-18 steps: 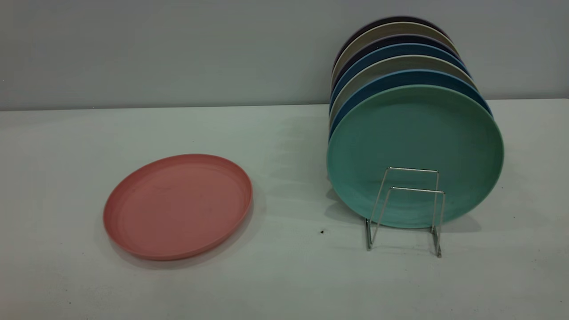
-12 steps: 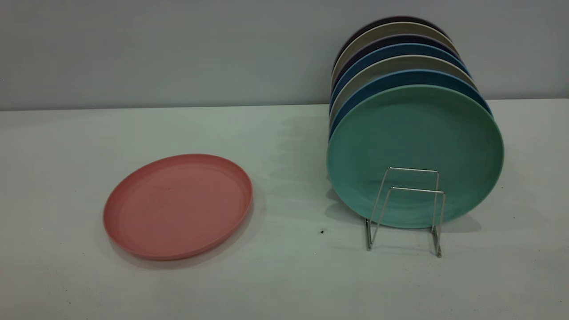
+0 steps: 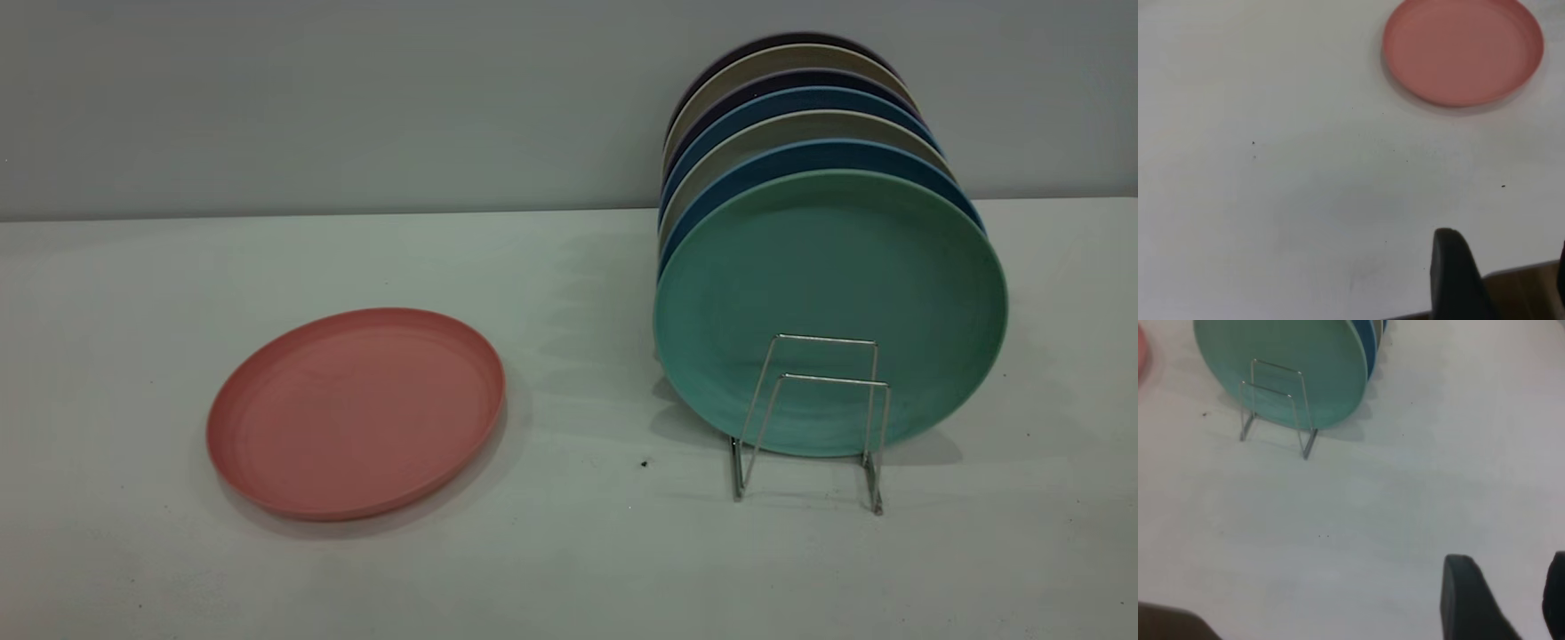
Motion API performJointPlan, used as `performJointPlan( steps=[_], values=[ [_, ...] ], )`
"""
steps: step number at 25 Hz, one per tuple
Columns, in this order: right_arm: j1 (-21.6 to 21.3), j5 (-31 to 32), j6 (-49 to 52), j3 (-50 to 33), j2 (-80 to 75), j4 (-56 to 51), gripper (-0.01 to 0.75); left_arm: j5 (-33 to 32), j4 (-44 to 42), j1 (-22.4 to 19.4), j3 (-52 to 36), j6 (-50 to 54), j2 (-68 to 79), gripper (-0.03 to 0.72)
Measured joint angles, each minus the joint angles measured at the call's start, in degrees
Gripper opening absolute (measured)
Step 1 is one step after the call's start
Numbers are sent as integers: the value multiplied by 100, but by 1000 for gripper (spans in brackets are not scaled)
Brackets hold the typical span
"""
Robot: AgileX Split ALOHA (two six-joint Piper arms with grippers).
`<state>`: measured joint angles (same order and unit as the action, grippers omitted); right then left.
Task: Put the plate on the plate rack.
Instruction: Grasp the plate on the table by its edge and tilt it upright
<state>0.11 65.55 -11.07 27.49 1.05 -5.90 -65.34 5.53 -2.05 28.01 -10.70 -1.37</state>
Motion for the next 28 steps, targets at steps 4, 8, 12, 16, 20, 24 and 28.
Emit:
performJointPlan(
  steps=[4, 8, 12, 16, 20, 24, 28],
  values=[
    [0, 0, 0, 0, 0, 0, 294, 0, 0, 0, 0, 0, 0, 408],
    [0, 0, 0, 0, 0, 0, 294, 0, 0, 0, 0, 0, 0, 408],
    [0, 0, 0, 0, 0, 0, 294, 0, 0, 0, 0, 0, 0, 408],
    [0, 0, 0, 0, 0, 0, 294, 0, 0, 0, 0, 0, 0, 408],
    [0, 0, 0, 0, 0, -10, 294, 9, -5, 0, 0, 272, 0, 407],
    [0, -90, 220, 12, -8, -10, 294, 129, -65, 0, 37, 541, 142, 385],
    [0, -895, 708, 91, -372, -103, 294, 483, -61, 9, 75, 586, 864, 352]
  ],
)
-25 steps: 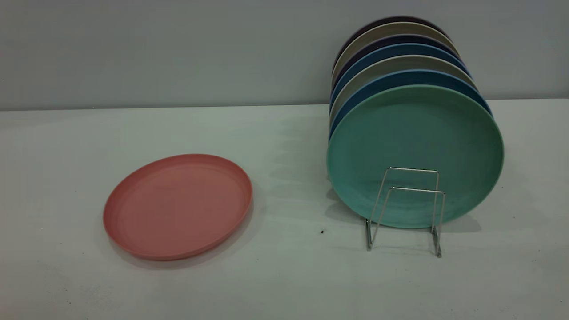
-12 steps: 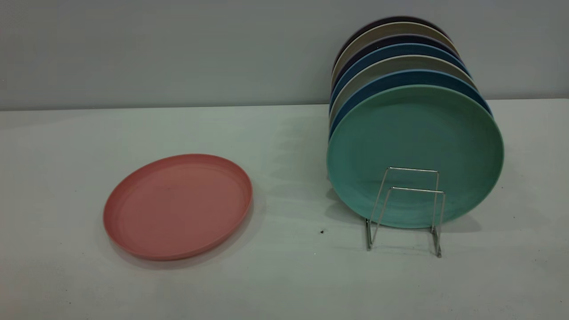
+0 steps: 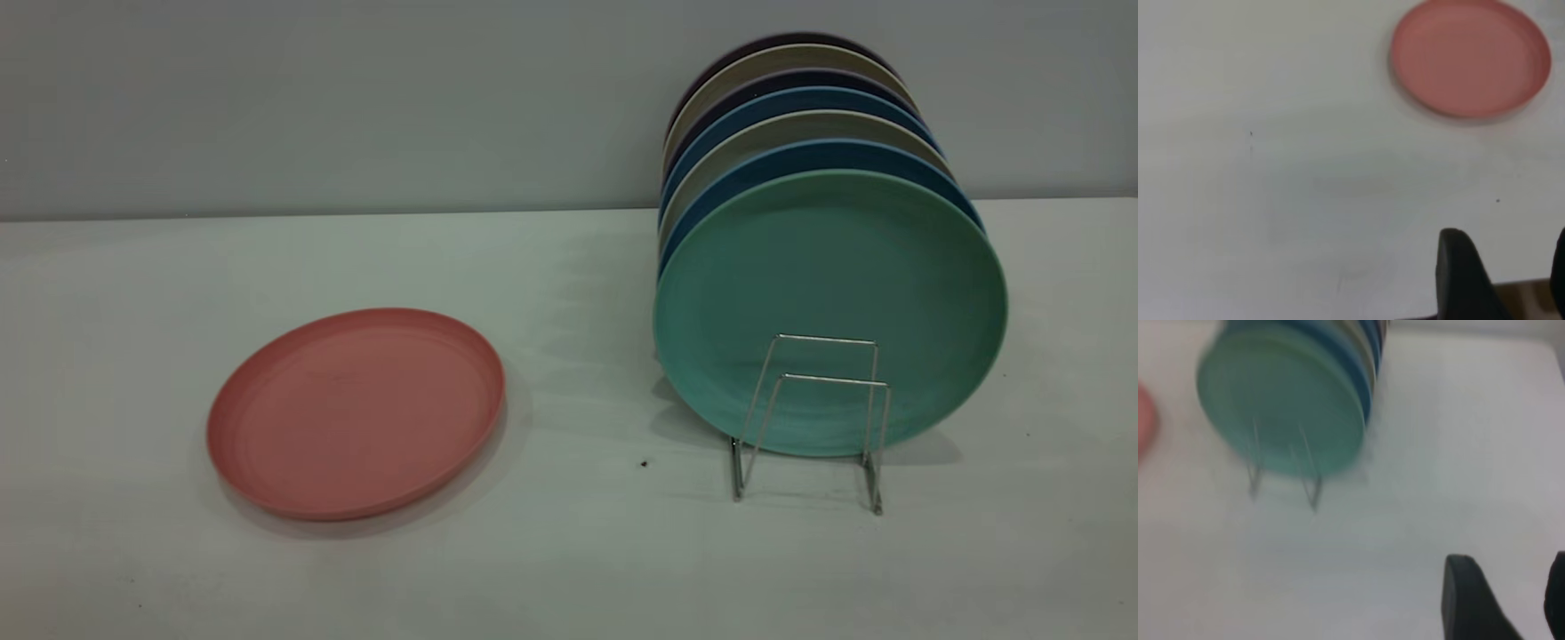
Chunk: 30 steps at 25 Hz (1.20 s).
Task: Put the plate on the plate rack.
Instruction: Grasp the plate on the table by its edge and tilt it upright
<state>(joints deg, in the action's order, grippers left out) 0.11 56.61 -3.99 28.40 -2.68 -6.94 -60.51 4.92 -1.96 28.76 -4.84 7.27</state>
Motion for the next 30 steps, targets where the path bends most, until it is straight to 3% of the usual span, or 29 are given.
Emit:
performJointPlan(
  steps=[9, 14, 18, 24, 30],
  values=[
    [0, -1966, 399, 6, -2456, -56, 293, 1450, 289, 339, 116, 88, 2617, 343],
    [0, -3179, 399, 34, -4290, -63, 293, 2135, 340, 339, 765, -229, 4401, 343],
    [-221, -3766, 399, 321, -5729, -208, 290, 2405, 660, 320, 1347, -484, 5624, 343],
    [-1056, -3905, -324, 772, -7204, -1245, 223, 2644, 2713, -442, 1695, -2126, 6981, 343],
    [-1491, -3905, -2767, 1082, -8153, -3670, 211, 2380, 5261, -1396, 1798, -4712, 8229, 343]
  ],
)
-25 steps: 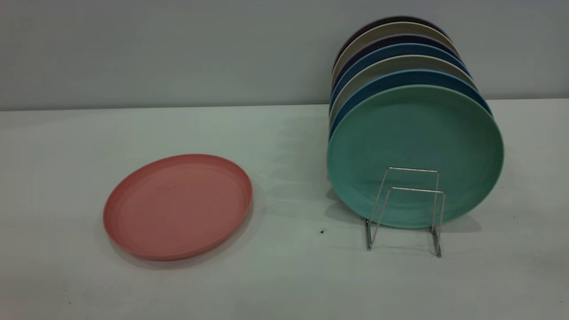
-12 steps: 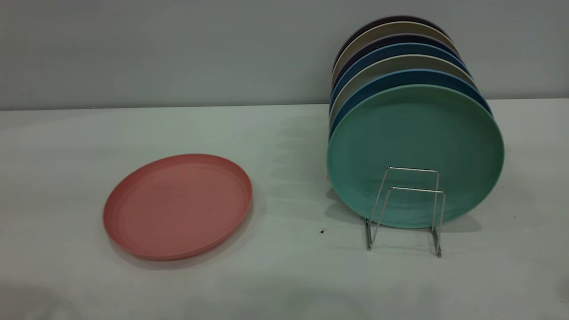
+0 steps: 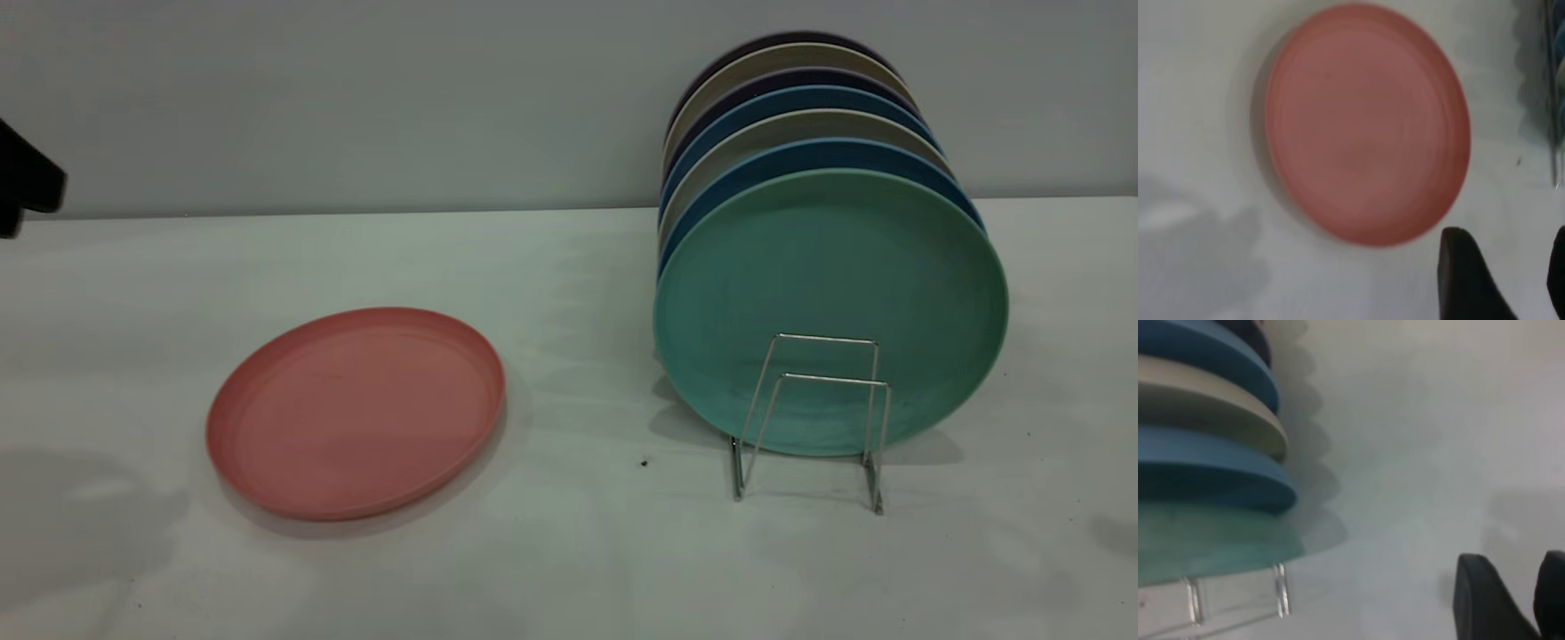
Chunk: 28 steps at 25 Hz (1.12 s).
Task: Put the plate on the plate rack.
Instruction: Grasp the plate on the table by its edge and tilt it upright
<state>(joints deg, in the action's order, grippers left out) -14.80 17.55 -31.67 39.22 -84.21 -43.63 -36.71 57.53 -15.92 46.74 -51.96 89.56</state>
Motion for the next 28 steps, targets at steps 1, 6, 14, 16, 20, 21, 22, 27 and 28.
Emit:
performJointPlan(
  steps=[1, 6, 14, 16, 20, 21, 22, 27, 28],
  values=[
    [-85, 60, -454, 57, -164, -519, 211, 6, 294, -79, 5, -295, 238, 343],
    [-704, 762, -3106, 287, -837, -2993, 217, 279, 534, -153, 214, -792, 1313, 342],
    [-899, 1116, -4904, 383, -1646, -4526, 256, 497, 614, -153, 798, -833, 2452, 340],
    [-905, 1219, -4982, 475, -1905, -4624, 265, 577, 614, -123, 903, -833, 2601, 340],
    [-905, 1400, -5009, 694, -2242, -4688, 271, 833, 622, 119, 1090, -833, 2823, 340],
    [-905, 1399, -5015, 735, -2293, -4688, 272, 918, 628, 198, 1130, -810, 2863, 340],
    [-905, 1399, -5030, 776, -2324, -4694, 272, 984, 628, 260, 1164, -786, 2903, 340],
    [-905, 1344, -5121, 860, -2361, -4714, 272, 1071, 654, 419, 1400, -501, 3274, 340],
    [-905, 1318, -5138, 884, -2361, -4709, 272, 1071, 654, 419, 1430, -456, 3358, 340]
  ],
)
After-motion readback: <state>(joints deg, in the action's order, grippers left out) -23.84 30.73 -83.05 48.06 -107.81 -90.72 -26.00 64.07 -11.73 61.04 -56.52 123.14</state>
